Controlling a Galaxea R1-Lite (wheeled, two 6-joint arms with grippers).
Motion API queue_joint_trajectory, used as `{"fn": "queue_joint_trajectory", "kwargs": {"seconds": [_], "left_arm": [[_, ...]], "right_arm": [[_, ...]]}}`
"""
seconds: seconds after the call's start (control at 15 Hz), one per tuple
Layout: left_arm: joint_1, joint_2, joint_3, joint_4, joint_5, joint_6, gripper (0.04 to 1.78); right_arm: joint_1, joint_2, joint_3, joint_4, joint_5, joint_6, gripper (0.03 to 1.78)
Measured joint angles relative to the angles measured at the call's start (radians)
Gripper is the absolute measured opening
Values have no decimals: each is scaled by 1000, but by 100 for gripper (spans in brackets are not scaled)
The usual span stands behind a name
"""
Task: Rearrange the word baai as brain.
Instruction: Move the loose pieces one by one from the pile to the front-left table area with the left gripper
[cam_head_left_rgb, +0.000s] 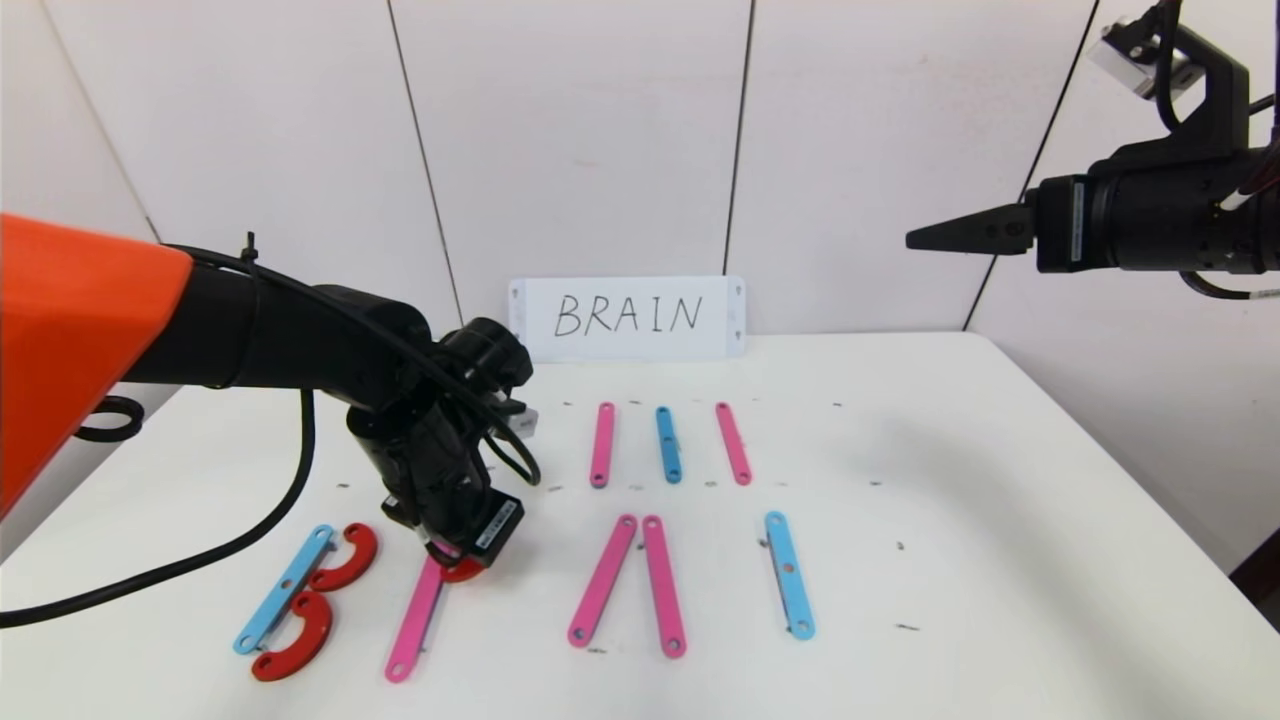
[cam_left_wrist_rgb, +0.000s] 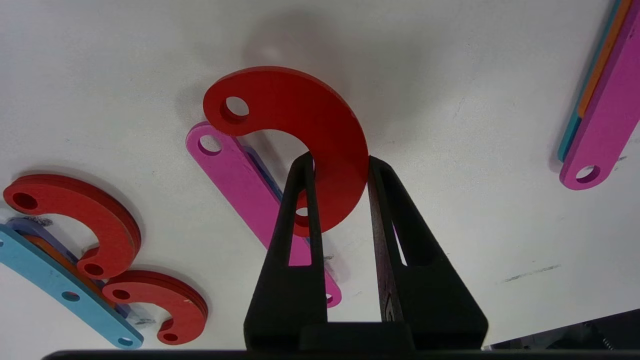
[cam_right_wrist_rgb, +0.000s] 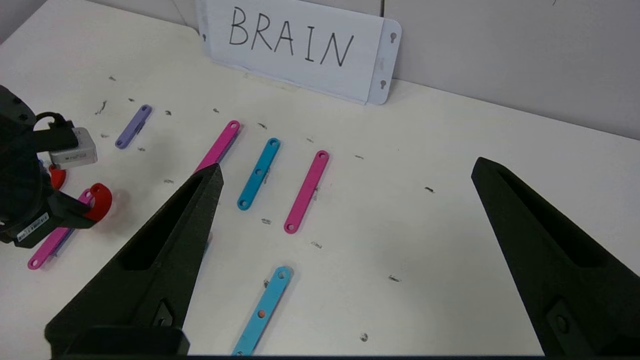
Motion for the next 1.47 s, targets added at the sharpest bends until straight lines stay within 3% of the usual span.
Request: {"fn": "queue_joint_trajectory", "kwargs": {"seconds": [1.13,1.27,1.47], "left_arm": [[-5,27,14,-25,13,-3,32],[-5,26,14,-20,14,-2,42],[-5,13,13,-21,13,-3,78]], "right_arm": [[1,5,1,0,0,-6,174],[1,4,1,1,0,-6,174],[1,4,1,1,0,-5,174]]}}
